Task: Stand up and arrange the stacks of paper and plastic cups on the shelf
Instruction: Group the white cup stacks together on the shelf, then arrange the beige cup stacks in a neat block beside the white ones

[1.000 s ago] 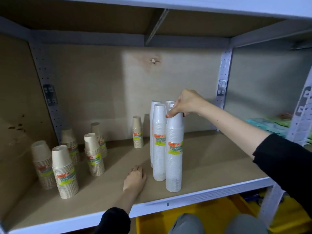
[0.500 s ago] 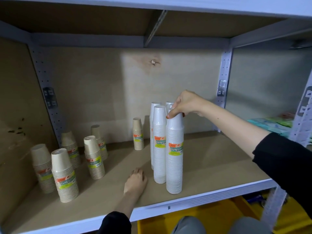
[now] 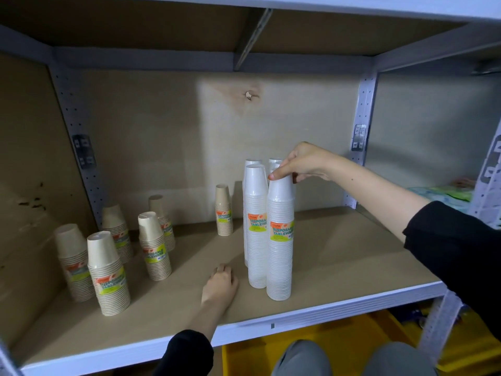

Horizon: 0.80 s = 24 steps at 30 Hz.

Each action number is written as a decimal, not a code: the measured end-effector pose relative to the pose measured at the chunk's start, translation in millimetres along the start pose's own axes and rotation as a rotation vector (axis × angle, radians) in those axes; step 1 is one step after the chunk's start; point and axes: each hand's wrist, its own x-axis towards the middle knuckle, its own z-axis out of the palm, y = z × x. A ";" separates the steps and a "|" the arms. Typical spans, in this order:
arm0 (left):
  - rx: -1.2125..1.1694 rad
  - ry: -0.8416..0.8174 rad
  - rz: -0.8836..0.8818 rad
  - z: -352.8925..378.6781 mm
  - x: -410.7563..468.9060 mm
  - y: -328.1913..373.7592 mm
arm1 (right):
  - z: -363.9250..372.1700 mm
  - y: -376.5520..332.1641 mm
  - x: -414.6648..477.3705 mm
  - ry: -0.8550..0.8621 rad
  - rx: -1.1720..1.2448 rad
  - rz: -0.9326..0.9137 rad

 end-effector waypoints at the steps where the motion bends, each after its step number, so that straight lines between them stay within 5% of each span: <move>1: 0.001 -0.003 -0.002 -0.4 -0.3 0.2 | 0.5 0.2 0.5 0.001 -0.002 -0.004; 13: 0.039 -0.007 0.025 -3.9 -3.4 -1.0 | -2.0 -8.6 3.1 0.115 -0.106 -0.088; 24: 0.054 0.154 0.047 -60.4 -7.6 -25.4 | 7.9 -55.8 6.9 0.280 -0.187 -0.277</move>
